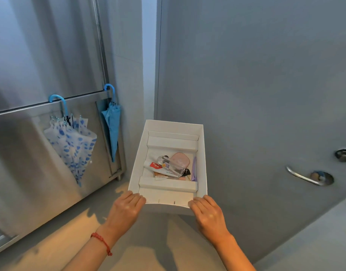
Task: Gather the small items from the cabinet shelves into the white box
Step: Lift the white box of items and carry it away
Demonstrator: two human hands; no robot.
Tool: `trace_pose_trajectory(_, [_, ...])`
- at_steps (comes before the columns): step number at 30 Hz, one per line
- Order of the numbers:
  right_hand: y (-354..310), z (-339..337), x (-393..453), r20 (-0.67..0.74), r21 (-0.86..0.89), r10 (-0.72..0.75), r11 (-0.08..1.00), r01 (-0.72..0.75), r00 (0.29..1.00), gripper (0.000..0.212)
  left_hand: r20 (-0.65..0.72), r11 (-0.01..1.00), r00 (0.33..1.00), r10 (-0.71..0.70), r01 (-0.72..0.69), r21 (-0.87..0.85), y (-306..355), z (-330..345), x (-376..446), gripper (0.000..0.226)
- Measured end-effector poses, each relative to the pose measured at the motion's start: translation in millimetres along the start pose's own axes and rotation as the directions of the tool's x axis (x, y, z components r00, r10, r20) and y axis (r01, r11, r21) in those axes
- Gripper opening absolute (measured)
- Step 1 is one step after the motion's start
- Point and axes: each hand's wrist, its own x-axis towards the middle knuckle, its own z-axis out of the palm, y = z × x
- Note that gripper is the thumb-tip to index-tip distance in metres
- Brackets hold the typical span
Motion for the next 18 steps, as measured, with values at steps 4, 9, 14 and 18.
trace_pose_trajectory(4, [32.9, 18.8, 16.0, 0.000, 0.062, -0.059, 0.996, 0.059, 0.998, 0.062, 0.046, 0.998, 0.997, -0.057, 0.056, 0.030, 3.3, 8.3, 22.0, 0.035])
trace_pose_trajectory(9, [65.9, 46.1, 32.8, -0.002, 0.142, -0.129, 0.982, 0.128, 0.992, 0.061, 0.027, 0.982, 0.985, -0.168, 0.165, 0.086, 5.4, 21.8, 35.9, 0.065])
trace_pose_trajectory(14, [87.4, 71.4, 48.0, -0.032, 0.221, -0.205, 0.953, 0.206, 0.978, 0.061, 0.058, 0.960, 0.967, -0.247, 0.235, 0.154, 9.1, 31.9, 43.9, 0.059])
trace_pose_trajectory(18, [98.8, 88.6, 57.8, -0.061, 0.290, -0.248, 0.923, 0.254, 0.967, 0.062, 0.096, 0.929, 0.936, -0.337, 0.315, 0.195, 13.6, 35.7, 47.4, 0.042])
